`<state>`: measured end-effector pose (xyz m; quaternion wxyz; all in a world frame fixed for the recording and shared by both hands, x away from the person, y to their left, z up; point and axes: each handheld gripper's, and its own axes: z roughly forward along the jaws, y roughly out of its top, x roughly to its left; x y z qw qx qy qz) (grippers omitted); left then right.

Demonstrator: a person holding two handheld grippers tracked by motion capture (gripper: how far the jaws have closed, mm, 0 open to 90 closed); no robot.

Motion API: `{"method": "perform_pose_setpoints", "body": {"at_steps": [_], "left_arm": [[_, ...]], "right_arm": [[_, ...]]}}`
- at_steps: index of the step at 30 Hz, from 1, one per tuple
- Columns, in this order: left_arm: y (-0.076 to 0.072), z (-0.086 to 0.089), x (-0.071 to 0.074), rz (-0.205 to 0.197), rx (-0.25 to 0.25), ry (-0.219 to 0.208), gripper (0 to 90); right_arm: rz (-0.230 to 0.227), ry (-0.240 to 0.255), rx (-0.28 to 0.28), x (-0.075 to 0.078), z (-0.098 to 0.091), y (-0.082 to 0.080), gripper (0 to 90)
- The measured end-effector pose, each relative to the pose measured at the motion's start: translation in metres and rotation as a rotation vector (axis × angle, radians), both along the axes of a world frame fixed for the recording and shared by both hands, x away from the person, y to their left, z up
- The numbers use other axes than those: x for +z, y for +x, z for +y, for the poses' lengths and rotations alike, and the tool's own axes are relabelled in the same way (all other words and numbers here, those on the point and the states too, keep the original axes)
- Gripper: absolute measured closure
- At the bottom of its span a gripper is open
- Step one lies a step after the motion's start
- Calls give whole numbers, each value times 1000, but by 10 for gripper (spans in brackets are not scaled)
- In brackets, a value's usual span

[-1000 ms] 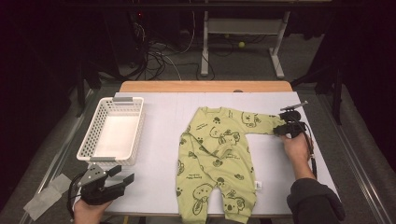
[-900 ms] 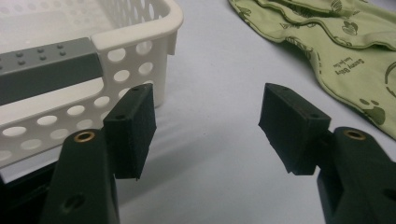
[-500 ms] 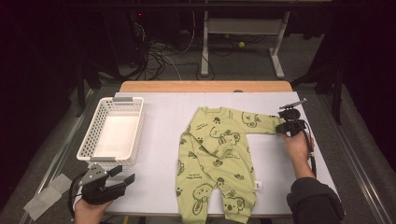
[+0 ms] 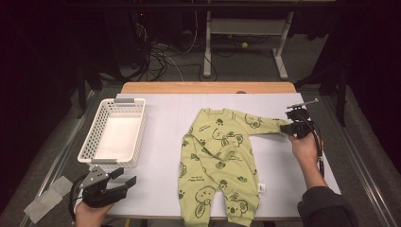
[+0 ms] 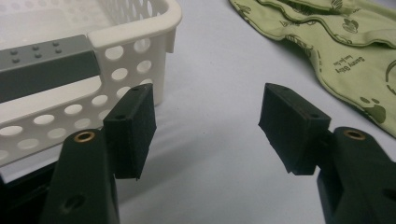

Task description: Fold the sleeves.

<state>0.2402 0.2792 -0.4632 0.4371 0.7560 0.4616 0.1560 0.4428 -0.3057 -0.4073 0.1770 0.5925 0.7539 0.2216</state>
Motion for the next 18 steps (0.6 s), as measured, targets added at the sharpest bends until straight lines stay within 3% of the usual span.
{"method": "perform_pose_setpoints", "body": {"at_steps": [12,18], "left_arm": [[0,0,0,1,4,0,335],[0,0,0,2,4,0,335]], "right_arm": [[-43,30,36,14,2,-8,884],[-72,31,65,28,9,-11,884]]}}
